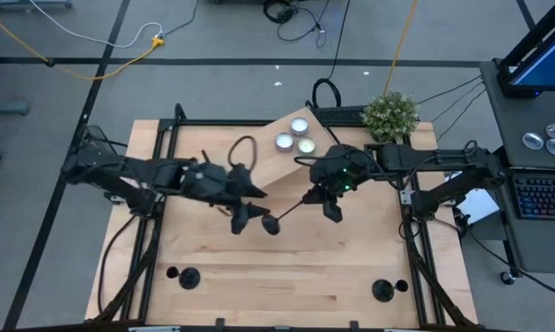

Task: Pick & Place candle stick holders
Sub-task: Put the top black candle holder on the shelf

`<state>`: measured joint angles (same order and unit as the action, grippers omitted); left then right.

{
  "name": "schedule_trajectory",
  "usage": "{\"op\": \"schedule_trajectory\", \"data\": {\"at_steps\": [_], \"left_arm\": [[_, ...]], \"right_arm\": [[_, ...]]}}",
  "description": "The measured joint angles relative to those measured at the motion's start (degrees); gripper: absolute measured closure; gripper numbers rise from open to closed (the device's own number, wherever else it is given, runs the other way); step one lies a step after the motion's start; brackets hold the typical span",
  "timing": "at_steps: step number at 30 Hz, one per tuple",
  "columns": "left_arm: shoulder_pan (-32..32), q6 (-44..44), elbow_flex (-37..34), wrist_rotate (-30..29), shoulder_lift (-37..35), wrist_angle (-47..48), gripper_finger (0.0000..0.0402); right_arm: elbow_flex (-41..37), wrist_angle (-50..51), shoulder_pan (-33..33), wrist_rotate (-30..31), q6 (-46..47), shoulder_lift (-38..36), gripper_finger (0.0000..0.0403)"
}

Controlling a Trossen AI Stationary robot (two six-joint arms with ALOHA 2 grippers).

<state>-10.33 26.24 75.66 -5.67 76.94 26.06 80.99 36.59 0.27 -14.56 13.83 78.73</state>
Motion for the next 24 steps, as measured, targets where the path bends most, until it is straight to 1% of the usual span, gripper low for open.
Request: {"op": "schedule_trajectory", "data": {"at_steps": [2, 6, 12, 18, 21, 24], "left_arm": [[1.4, -0.2, 1.4, 3.1, 1.9, 1.7, 0.0163], [3.8, -1.3, 2.8, 9.5, 5.1, 1.1, 0.0163], [6.2, -1.8, 3.0, 16.0, 8.4, 0.1, 0.0163], [8.0, -1.8, 3.0, 20.9, 11.7, -4.4, 0.0163], [8.8, -1.8, 3.0, 21.8, 13.2, -6.3, 0.0163], [9.6, -1.3, 2.9, 24.0, 14.0, -7.5, 0.0163]], "right_arm": [[0.0, -1.0, 0.0, -0.8, -0.5, 0.0, 0.0391], [0.0, -2.2, 0.0, -0.8, -1.5, 0.0, 0.0391], [0.0, -2.3, 0.0, -0.8, -2.5, 0.0, 0.0391], [0.0, -3.0, 0.0, -0.8, -2.8, 0.0, 0.0391], [0.0, -3.0, 0.0, -0.8, -2.8, -0.1, 0.0391], [0.0, -3.0, 0.0, -0.8, -2.8, 0.0, 0.0391]]}}
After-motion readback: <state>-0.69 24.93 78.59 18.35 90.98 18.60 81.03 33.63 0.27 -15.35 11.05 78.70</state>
